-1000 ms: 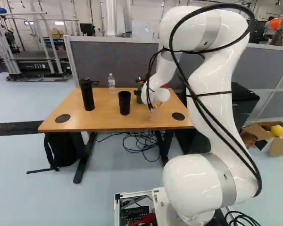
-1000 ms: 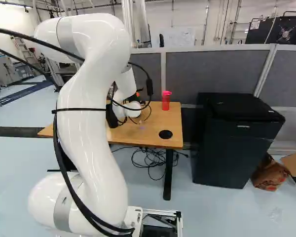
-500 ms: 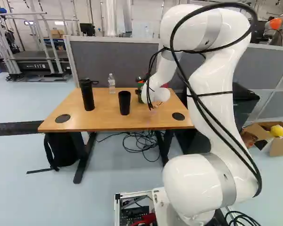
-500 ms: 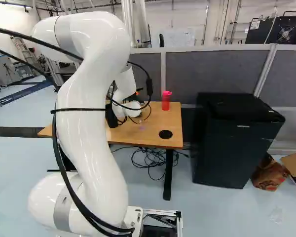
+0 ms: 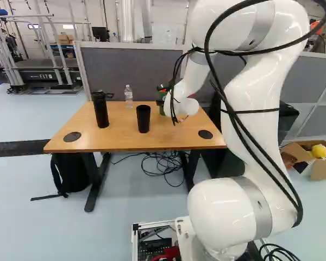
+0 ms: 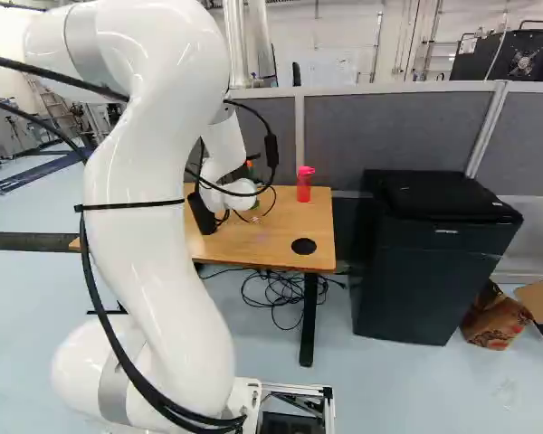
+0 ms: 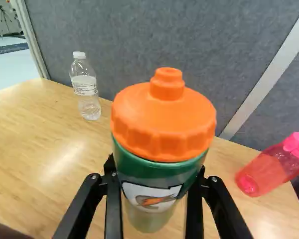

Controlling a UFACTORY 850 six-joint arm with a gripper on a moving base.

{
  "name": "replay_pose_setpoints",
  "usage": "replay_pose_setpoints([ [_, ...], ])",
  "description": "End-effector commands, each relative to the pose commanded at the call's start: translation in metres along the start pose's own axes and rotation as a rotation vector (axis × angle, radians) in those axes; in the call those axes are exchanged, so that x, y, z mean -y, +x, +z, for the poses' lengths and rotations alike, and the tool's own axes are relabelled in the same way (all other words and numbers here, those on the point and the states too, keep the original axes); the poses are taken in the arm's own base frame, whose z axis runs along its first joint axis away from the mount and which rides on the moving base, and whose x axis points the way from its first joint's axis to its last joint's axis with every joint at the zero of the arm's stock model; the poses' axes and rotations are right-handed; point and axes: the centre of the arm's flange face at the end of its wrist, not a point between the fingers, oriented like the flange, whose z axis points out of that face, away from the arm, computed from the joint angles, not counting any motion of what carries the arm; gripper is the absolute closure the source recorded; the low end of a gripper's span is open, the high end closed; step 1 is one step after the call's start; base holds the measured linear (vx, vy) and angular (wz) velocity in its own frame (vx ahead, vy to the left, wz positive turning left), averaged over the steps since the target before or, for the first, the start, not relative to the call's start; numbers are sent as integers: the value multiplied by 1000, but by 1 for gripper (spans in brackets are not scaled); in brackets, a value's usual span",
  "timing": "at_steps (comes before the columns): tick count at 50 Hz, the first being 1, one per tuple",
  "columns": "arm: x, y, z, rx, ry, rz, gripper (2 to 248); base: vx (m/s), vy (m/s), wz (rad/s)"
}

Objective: Pick up the green bottle from the table

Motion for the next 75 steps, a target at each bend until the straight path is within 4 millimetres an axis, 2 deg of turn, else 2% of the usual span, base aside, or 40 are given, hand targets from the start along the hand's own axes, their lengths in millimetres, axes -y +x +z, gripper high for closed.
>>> replay_pose_setpoints([
  [47, 9, 34, -83, -70, -61, 26, 137, 0, 0, 0],
  [75, 12, 47, -127, -85, -107, 51, 137, 0, 0, 0],
])
